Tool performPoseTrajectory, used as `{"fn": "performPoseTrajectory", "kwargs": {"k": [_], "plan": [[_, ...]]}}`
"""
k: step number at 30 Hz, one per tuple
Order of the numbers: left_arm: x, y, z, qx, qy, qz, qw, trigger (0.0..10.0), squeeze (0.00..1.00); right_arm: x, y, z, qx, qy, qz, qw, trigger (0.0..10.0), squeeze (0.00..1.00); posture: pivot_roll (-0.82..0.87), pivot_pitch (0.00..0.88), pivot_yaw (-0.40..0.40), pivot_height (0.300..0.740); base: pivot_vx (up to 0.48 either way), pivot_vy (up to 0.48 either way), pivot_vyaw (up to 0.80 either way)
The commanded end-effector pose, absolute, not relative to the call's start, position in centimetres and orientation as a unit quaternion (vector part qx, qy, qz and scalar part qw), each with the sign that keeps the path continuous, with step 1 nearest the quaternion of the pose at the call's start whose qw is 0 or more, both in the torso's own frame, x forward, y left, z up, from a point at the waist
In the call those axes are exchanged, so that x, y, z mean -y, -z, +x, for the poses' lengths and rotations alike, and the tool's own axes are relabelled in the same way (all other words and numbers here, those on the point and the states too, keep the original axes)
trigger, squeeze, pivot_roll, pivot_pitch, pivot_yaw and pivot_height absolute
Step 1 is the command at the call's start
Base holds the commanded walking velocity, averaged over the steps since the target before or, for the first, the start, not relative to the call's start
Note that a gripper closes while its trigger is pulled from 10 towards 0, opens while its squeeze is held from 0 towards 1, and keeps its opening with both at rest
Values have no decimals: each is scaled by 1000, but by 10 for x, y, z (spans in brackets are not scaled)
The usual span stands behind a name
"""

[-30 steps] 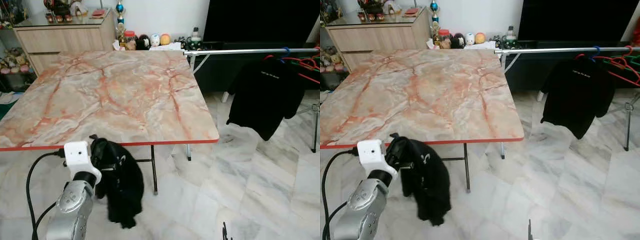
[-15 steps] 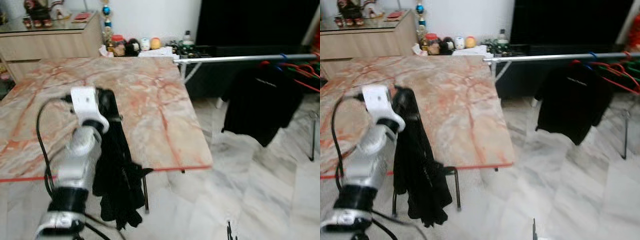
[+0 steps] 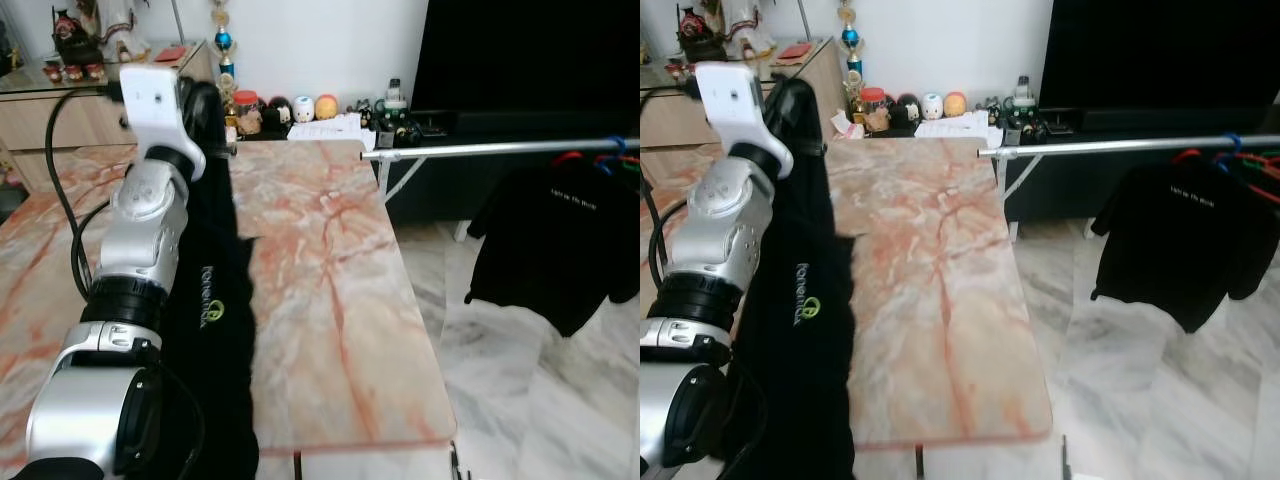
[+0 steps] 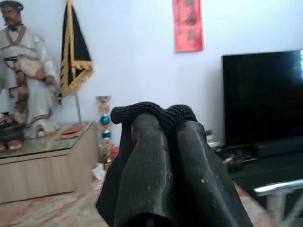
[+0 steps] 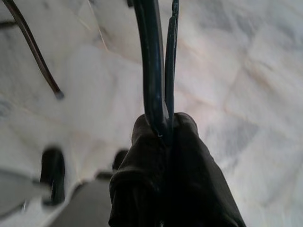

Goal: Hang hanger

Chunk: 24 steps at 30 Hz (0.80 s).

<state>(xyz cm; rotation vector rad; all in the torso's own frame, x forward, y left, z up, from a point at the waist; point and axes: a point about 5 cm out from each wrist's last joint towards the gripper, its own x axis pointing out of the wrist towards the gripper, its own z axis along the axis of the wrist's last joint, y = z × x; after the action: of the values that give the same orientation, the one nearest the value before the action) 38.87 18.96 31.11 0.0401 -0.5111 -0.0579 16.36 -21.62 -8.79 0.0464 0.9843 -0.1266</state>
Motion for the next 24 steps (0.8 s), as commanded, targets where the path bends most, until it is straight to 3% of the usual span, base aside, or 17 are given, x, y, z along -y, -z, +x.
{"fn": "performPoseTrajectory", "kwargs": {"k": [1, 6, 15, 17, 24], "plan": [[-195, -282, 386, 208, 46, 32, 976, 10000, 0, 206, 90, 164, -474, 48, 27, 879, 10000, 0, 114, 17, 36, 740, 0, 0, 0], [-188, -237, 372, 146, 104, 51, 982, 10000, 0, 207, 90, 162, -476, 51, 26, 878, 10000, 0, 115, 33, 36, 740, 0, 0, 0], [-195, -171, 326, 68, 81, 8, 994, 10000, 0, 208, 91, 159, -480, 50, 20, 876, 10000, 0, 109, 44, 44, 740, 0, 0, 0], [-194, -160, 317, 52, 81, 5, 995, 10000, 1000, 208, 92, 159, -480, 49, 19, 876, 10000, 0, 106, 45, 46, 740, 0, 0, 0], [-188, -137, 293, 19, 80, -7, 997, 10000, 1000, 209, 92, 158, -480, 50, 15, 876, 10000, 0, 101, 43, 48, 740, 0, 0, 0]]}}
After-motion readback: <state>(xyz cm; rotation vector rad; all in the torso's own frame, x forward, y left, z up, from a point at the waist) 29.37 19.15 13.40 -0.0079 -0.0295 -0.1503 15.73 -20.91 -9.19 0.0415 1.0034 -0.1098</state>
